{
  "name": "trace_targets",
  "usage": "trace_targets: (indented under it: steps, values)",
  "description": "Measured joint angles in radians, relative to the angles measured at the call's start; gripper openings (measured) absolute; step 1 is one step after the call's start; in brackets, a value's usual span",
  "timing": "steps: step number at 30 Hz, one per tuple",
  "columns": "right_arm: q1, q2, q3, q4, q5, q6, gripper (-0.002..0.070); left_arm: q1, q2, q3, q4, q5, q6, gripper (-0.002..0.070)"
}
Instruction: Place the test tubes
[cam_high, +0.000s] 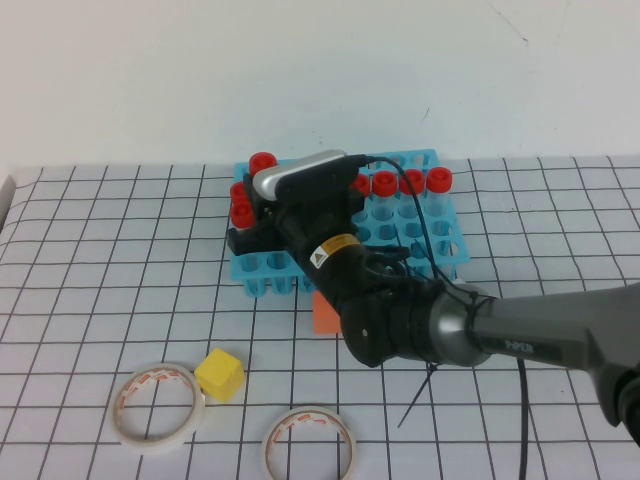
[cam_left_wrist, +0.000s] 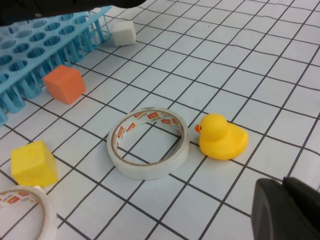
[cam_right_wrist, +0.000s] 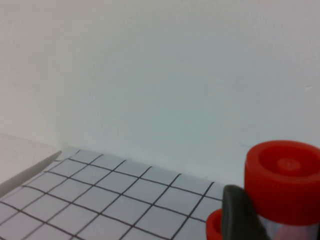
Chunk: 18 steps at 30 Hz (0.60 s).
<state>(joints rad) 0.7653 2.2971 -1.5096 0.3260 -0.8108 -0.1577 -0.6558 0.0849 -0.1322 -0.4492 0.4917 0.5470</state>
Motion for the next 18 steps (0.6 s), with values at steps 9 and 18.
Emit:
trace_targets:
  steps: [9,18]
  values:
    - [-0.002,0.008,-0.019,0.058,0.040,-0.031,0.0276,0.000,0.000,0.000,0.000,0.000,0.000,0.0000]
    - [-0.002,0.018,-0.021,0.111,0.041,-0.079,0.0276,0.000,0.000,0.000,0.000,0.000,0.000,0.0000]
